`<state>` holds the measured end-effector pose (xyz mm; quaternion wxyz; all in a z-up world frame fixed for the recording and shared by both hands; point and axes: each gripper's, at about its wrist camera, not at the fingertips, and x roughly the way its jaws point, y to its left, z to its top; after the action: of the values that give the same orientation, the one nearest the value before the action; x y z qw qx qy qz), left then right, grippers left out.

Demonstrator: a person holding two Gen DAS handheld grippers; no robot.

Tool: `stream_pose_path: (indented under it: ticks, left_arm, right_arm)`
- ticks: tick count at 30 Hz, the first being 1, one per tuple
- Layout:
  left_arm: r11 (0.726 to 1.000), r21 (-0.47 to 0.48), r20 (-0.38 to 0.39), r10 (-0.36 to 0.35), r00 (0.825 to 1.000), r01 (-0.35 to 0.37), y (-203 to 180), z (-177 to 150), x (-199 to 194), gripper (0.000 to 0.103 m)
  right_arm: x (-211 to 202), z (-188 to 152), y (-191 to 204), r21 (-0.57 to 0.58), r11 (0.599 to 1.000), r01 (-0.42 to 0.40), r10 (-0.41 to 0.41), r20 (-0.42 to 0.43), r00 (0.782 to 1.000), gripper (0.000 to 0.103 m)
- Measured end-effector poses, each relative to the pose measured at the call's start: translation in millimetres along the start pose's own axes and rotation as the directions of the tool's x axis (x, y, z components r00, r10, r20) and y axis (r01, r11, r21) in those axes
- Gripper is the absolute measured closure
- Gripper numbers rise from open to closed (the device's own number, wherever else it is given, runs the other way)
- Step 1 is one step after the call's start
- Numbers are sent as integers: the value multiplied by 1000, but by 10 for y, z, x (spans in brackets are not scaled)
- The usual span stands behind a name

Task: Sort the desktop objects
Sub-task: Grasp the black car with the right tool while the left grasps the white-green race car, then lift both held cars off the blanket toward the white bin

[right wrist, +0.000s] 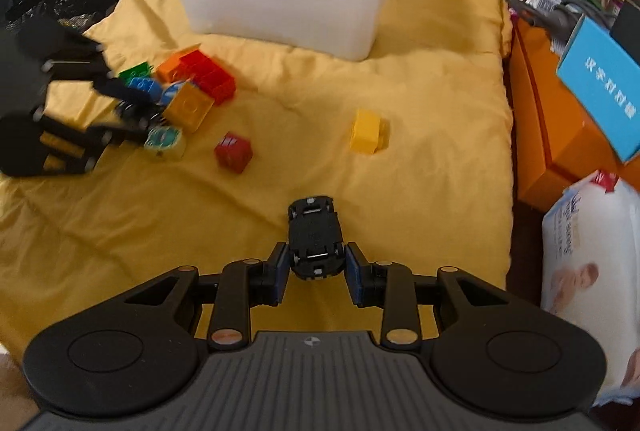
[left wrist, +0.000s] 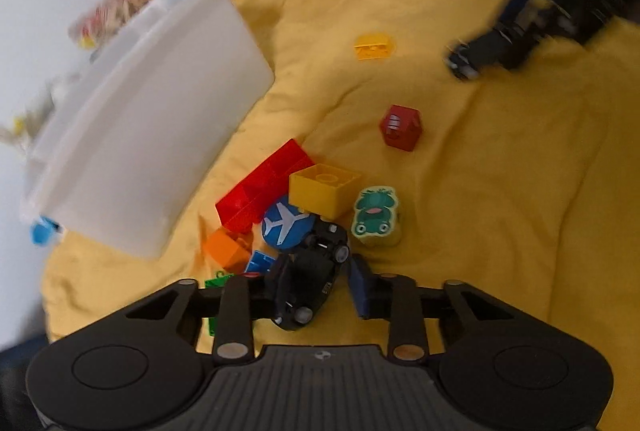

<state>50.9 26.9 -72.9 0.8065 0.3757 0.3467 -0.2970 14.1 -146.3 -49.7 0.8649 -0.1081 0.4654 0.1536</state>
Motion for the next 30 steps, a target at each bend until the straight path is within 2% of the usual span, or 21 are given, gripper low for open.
stream_pose_path:
  ticks: [2,3,6,7,8,10,11,12,13,14,15,16,18,19,20,22,23,25,26,30]
  left_arm:
    - [989,-140,-4,-53,999,52,178,1,20,71]
    - [968,-234,-3,-90,996,86,286,-16,13,73]
    - [862,-479,22,-175,984,164,476,-147,-81,80]
    - [814,-550,37,-203,979,189,481,-210,-135,80]
    - [753,-618,65,-236,970,225,470,-277,-194,80]
    - [617,-729,133,-297,946,296,353,-413,-315,80]
    - [540,-773,175,-324,930,334,284,-484,-349,80]
    - [450,-810,229,-346,910,375,190,-552,-367,80]
    - [382,-833,268,-354,896,400,113,-597,-363,80]
    - [319,-854,298,-351,888,412,30,-642,-347,80]
    - [291,-866,304,-339,890,406,-43,-666,-321,80]
    - [286,-878,291,-317,903,383,-109,-670,-273,78]
    - [254,-901,280,-275,920,350,-177,-698,-262,75]
    - [258,-908,264,-256,930,329,-185,-695,-279,75]
    - [279,-910,246,-235,941,307,-189,-685,-324,70]
    - [334,-906,206,-186,961,259,-176,-659,-445,59]
    - [363,-902,190,-158,969,236,-159,-652,-515,58]
    - [405,-890,175,-126,976,211,-148,-630,-615,56]
    - [417,-884,174,-123,977,210,-130,-619,-631,55]
    - [496,-848,149,-117,982,188,-212,-518,-656,55]
  right_arm:
    - [-16,-25,27,-7,1000,-23,23,3,1000,68]
    - [-33,-41,43,-15,999,-33,33,7,999,68]
    - [-72,-55,116,-68,998,1,2,36,999,67]
    - [-98,-56,146,-95,995,28,-23,53,998,66]
    - [-118,-54,180,-125,991,54,-45,70,997,65]
    - [-141,-41,232,-170,983,72,-57,91,994,64]
    - [-152,-30,257,-179,981,71,-53,102,993,64]
    - [-158,-20,282,-186,980,64,-44,112,993,64]
    - [-152,-5,306,-195,979,59,-36,117,992,64]
    - [-130,9,340,-211,976,60,-35,119,992,64]
    - [-98,20,382,-228,971,74,-48,115,992,64]
    - [-49,28,426,-245,965,95,-71,104,992,64]
    - [73,32,484,-267,955,129,-115,67,991,64]
    - [142,26,503,-276,951,139,-133,41,990,64]
    - [175,7,514,-281,947,158,-155,33,987,62]
    - [179,-16,510,-291,938,187,-181,46,982,64]
    - [175,-19,490,-283,940,191,-186,47,981,74]
    - [165,-8,422,-257,946,199,-194,46,980,78]
    - [163,1,371,-234,952,197,-194,39,980,80]
    - [203,-24,210,-165,970,176,-179,-3,984,81]
